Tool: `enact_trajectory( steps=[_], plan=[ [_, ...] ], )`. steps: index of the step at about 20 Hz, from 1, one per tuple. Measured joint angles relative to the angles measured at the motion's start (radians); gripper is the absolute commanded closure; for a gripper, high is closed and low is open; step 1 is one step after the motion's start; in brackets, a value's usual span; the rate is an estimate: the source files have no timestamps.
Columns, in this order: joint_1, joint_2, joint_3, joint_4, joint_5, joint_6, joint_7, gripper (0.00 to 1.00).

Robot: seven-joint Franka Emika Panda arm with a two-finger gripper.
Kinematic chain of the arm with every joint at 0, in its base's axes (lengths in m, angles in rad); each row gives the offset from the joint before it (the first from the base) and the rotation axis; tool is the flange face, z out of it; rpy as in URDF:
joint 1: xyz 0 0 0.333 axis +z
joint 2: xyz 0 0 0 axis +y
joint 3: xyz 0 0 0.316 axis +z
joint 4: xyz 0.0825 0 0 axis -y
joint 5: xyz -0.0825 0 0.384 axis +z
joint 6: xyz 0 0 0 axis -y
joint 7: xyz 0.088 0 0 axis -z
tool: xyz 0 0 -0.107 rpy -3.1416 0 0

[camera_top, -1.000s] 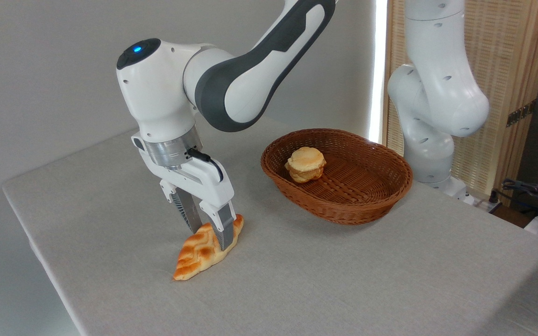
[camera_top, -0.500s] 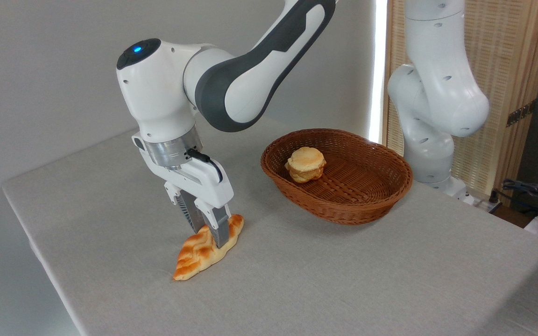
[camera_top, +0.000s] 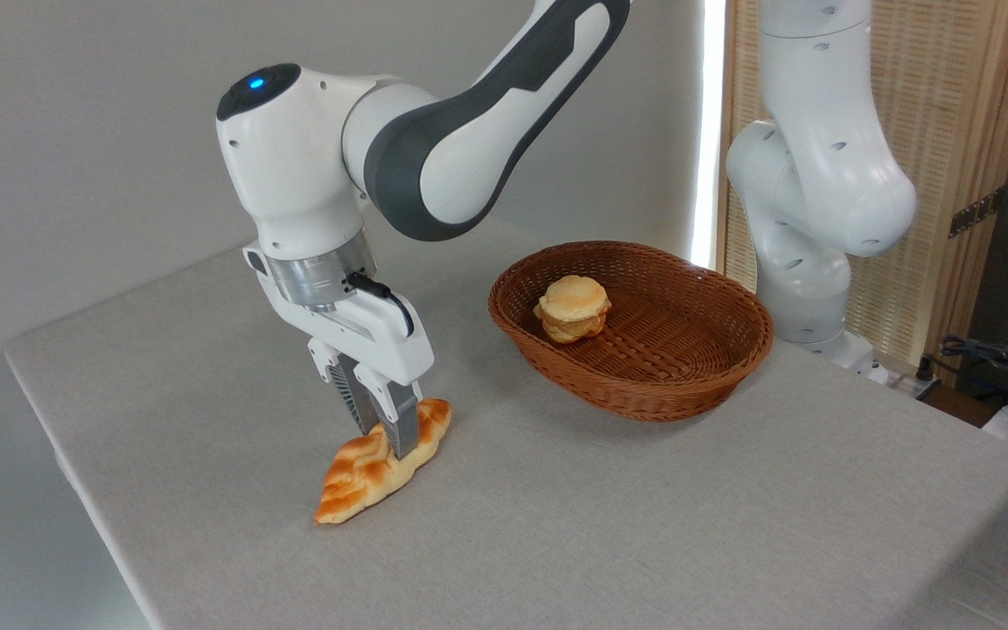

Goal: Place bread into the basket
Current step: 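Close the gripper on the middle of the braided roll, then lift the braided roll and carry it toward the wicker basket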

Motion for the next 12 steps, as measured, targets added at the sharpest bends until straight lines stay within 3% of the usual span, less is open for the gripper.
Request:
enact_trajectory(
  steps=[12],
  plan=[
    [-0.001, -0.111, 0.0, 0.004, 0.0, -0.004, 0.001, 0.56]
  ],
)
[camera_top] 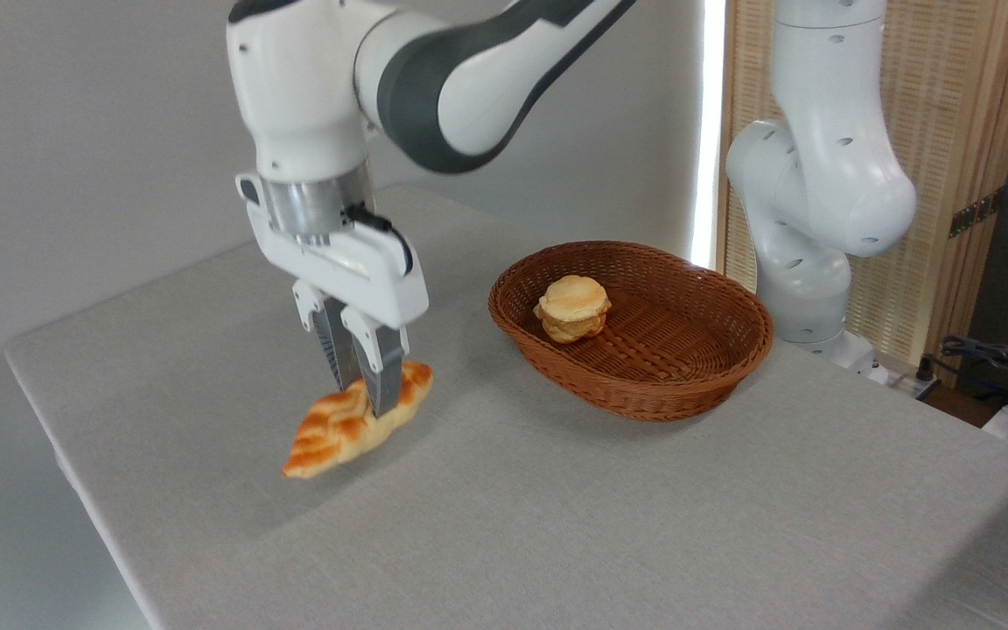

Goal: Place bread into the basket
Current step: 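Lift the braided roll and carry it toward the wicker basket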

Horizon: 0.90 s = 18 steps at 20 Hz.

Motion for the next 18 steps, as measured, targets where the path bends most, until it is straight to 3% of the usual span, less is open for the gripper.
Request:
enact_trajectory(
  steps=[9, 18],
  plan=[
    [-0.008, -0.167, -0.004, -0.001, 0.0, -0.187, 0.001, 0.55],
    [-0.01, -0.183, -0.012, 0.002, 0.0, -0.205, 0.001, 0.51]
  ],
)
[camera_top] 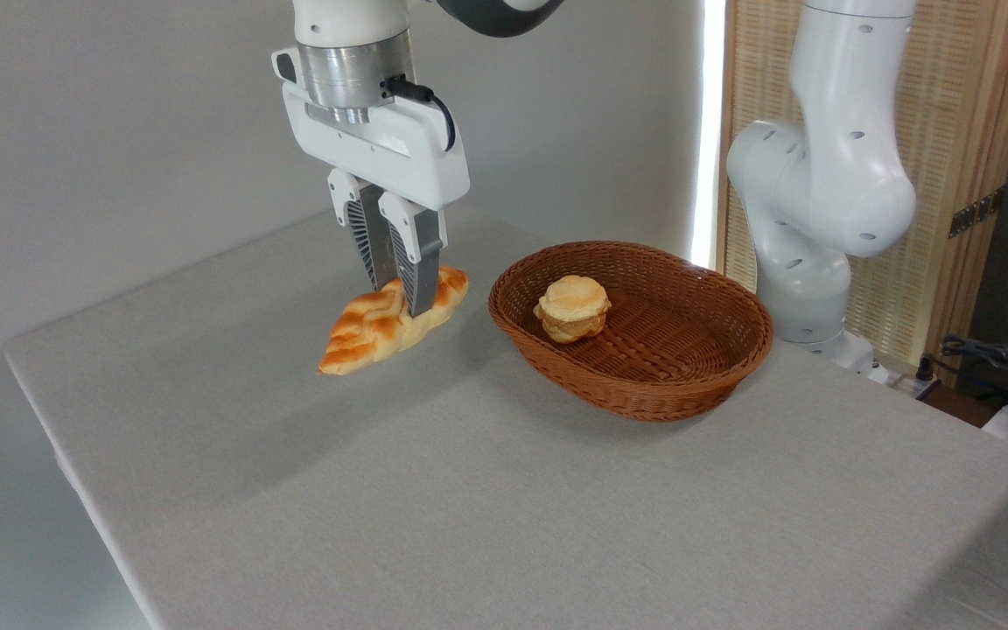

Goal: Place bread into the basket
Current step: 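Lift the braided roll and carry it toward the wicker basket, then lower the roll into the basket beside the round bun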

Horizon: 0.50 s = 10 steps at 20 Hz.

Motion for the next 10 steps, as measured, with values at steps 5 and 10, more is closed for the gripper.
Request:
enact_trajectory(
  steps=[5, 10],
  plan=[
    [-0.001, -0.047, 0.0, -0.024, 0.0, -0.067, 0.029, 0.51],
    [-0.001, -0.145, 0.0, -0.094, 0.0, -0.201, 0.048, 0.51]
  ],
)
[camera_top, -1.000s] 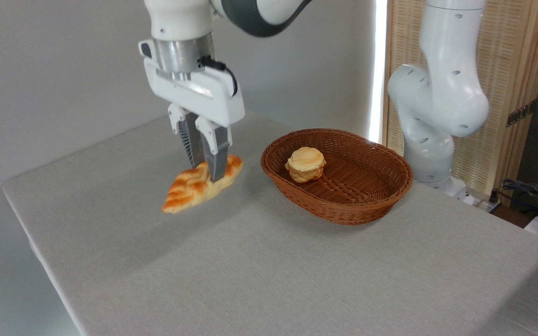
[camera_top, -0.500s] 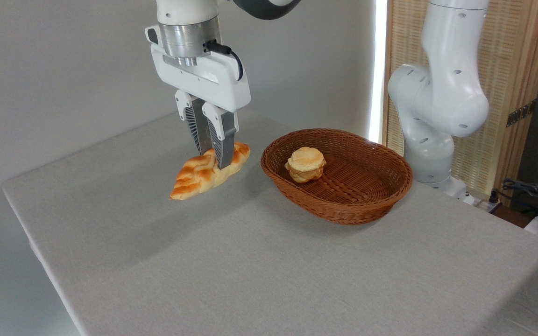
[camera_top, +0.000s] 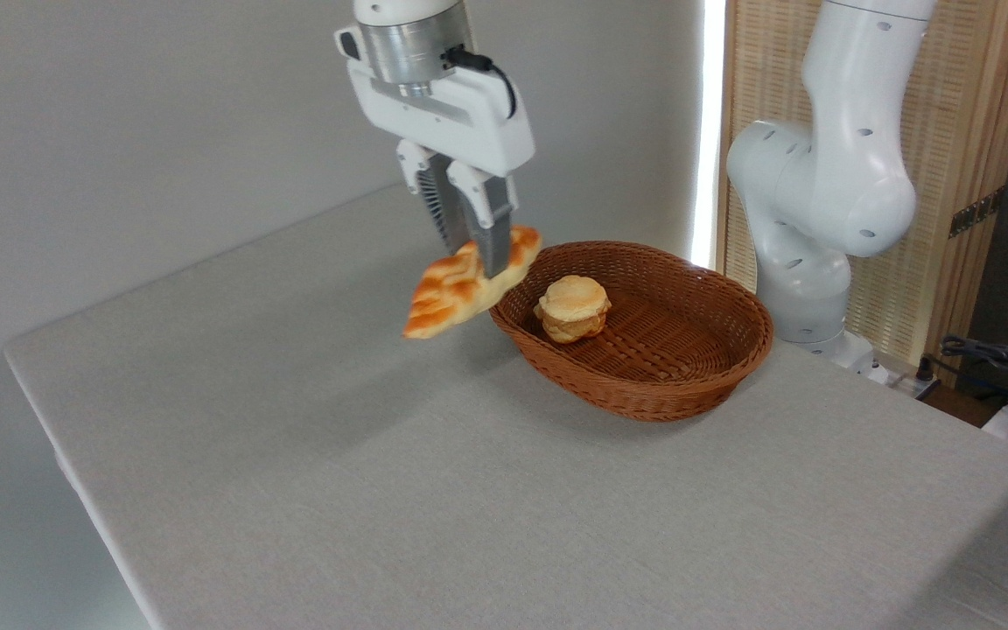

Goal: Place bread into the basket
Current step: 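Lower the roll into the basket beside the round bun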

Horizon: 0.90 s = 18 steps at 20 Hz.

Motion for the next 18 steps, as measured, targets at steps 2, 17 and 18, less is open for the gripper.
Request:
enact_trajectory(
  steps=[2, 17, 18],
  plan=[
    [0.0, -0.034, 0.0, -0.034, 0.0, -0.044, 0.0, 0.51],
    [-0.089, -0.062, -0.002, -0.169, -0.001, -0.262, 0.018, 0.09],
    [-0.109, -0.054, -0.003, -0.178, -0.001, -0.262, 0.018, 0.09]
  ],
)
